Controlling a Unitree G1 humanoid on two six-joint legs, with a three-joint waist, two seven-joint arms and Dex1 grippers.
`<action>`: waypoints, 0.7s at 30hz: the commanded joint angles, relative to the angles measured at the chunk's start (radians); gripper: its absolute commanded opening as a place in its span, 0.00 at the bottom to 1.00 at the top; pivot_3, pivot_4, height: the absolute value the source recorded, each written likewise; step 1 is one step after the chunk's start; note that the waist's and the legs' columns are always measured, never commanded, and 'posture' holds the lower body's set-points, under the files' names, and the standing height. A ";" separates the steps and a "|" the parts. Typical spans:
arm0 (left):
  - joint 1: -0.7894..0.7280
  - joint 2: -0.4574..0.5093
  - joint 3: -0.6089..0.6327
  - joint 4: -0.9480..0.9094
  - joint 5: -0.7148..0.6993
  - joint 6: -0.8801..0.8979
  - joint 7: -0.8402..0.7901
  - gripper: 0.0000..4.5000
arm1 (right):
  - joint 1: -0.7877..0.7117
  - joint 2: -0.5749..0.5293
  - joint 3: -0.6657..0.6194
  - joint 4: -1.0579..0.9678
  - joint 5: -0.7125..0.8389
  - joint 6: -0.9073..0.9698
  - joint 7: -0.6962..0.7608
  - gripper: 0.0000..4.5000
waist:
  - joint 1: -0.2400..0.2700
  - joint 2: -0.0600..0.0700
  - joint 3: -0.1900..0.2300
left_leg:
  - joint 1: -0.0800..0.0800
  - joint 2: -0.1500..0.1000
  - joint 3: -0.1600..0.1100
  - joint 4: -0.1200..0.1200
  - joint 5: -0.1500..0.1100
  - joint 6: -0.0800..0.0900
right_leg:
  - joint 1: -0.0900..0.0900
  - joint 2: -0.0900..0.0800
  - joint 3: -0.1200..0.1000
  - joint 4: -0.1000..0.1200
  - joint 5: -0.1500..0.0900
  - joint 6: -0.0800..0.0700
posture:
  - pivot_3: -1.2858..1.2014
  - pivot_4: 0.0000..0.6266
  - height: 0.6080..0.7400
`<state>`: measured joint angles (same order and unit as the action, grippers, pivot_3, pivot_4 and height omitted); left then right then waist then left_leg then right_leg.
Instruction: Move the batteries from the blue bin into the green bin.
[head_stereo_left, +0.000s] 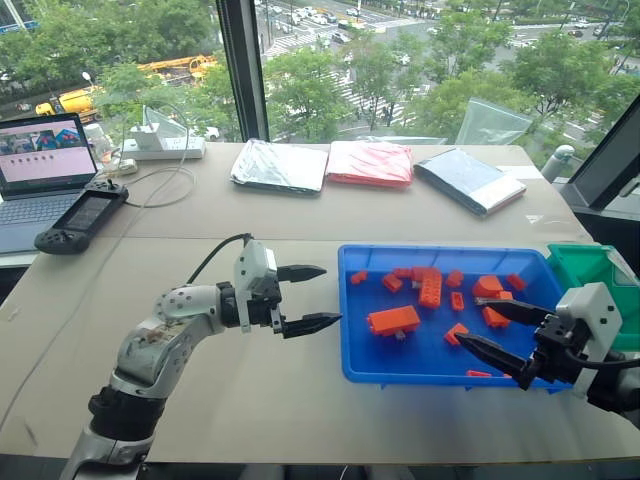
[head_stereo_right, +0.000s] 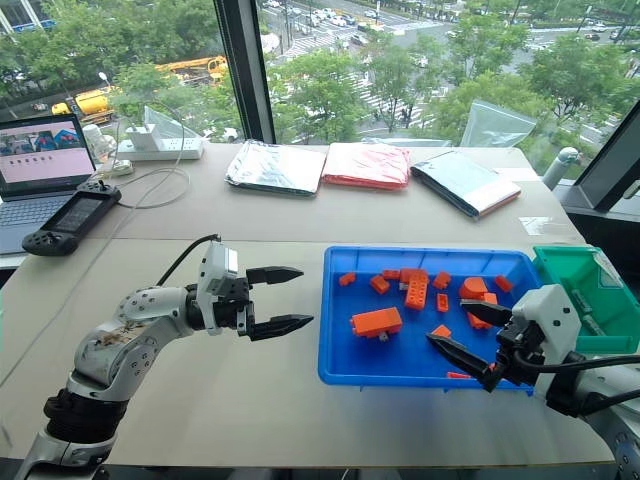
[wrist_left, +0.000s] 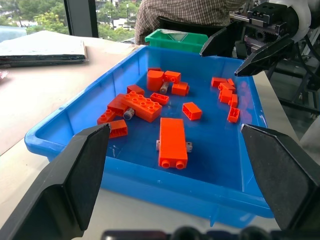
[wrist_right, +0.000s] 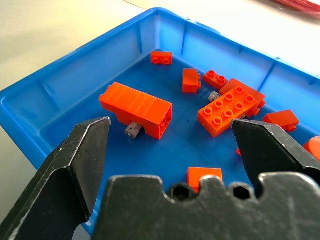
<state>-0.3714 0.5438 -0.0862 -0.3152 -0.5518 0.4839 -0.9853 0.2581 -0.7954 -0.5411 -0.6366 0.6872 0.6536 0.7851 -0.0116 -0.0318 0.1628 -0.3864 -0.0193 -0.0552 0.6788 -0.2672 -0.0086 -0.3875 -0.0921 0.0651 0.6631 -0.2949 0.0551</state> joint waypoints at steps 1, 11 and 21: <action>-0.019 0.021 0.009 -0.030 -0.006 0.003 -0.013 1.00 | -0.005 0.005 -0.012 -0.010 -0.021 -0.026 -0.027 1.00 | 0.000 0.000 0.000 | 0.000 0.000 0.000 0.000 0.000 0.000 | 0.000 0.000 0.000 0.000 0.000 0.000 | 0.52 0.24 1.00; -0.033 0.107 0.003 -0.068 -0.027 0.045 -0.077 1.00 | -0.123 0.017 0.036 0.013 -0.153 0.167 -0.343 1.00 | -0.001 0.000 0.000 | 0.000 0.000 0.000 0.000 0.000 0.000 | 0.000 0.000 0.000 0.000 0.000 0.000 | 0.52 0.24 1.00; -0.035 0.126 0.008 -0.048 -0.024 0.022 -0.124 1.00 | -0.300 0.110 0.130 0.070 -0.239 0.377 -0.584 1.00 | -0.001 0.001 0.000 | -0.001 -0.001 0.000 0.000 0.000 0.000 | -0.001 0.000 0.000 0.000 0.000 0.000 | 0.52 0.24 1.00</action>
<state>-0.3954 0.6677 -0.0939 -0.3523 -0.5608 0.5293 -1.0928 -0.0086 -0.6956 -0.3927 -0.5649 0.4650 0.9978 0.2458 -0.0131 -0.0304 0.1631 -0.3872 -0.0201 -0.0552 0.6785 -0.2672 -0.0086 -0.3885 -0.0924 0.0652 0.6631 -0.2950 0.0551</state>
